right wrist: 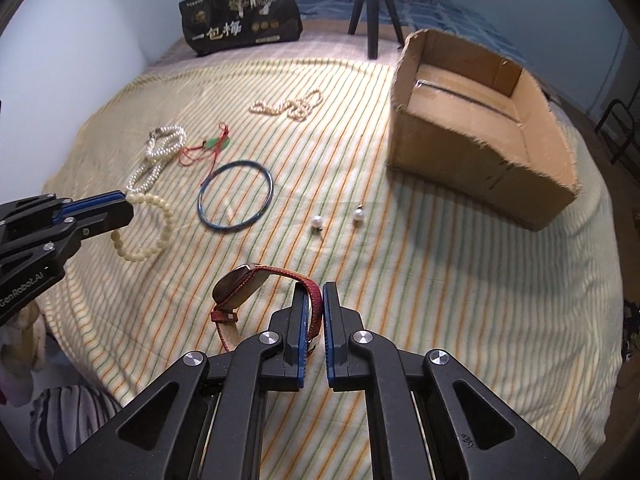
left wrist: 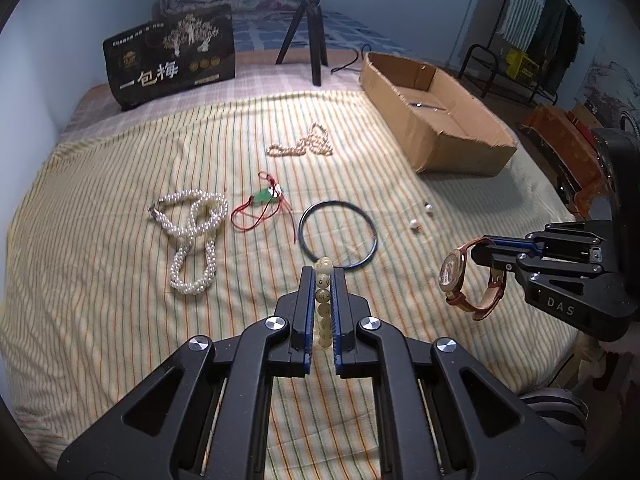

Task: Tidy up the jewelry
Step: 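Carry the bead bracelet and watch over the cardboard box with both tools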

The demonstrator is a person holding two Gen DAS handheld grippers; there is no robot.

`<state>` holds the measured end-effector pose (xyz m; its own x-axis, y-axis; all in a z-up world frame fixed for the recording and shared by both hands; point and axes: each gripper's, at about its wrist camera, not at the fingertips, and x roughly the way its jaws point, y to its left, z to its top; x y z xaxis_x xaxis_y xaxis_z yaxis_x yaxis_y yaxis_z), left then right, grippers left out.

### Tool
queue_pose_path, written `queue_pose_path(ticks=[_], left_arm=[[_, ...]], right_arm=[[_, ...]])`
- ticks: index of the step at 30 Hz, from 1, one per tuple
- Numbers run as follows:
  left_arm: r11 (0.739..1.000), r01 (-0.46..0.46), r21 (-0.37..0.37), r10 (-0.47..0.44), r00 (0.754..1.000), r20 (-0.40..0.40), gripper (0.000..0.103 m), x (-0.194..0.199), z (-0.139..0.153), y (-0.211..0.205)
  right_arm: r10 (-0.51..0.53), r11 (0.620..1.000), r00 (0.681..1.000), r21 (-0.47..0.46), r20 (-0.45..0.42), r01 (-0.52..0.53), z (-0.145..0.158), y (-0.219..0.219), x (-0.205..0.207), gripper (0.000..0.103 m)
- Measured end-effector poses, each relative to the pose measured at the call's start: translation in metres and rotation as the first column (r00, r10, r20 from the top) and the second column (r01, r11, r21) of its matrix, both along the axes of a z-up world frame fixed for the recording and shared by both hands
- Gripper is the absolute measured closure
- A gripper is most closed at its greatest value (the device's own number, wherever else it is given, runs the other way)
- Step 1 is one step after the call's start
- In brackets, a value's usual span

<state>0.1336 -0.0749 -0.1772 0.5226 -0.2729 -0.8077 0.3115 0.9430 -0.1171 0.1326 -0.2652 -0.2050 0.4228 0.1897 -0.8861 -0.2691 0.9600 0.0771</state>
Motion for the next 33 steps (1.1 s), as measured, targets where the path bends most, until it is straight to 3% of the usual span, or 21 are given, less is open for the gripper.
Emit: queue_pose_path(ticks=[14,33], left_arm=[[0.998,0.061,-0.023,-0.059,0.994,0.086,0.098,0.008,0.040,-0.028],[0.983,0.166,-0.079,-0.154,0.978,0.140,0.098,0.058,0.070,-0.113]], right_arm=[[-0.070,0.997,0.987,0.019,0.142,0.068,0.052,-0.038,0.001,0.097],[-0.192,0.981,0.951,0.023,0.244,0.192,0.085,-0.116,0.034,0.097]])
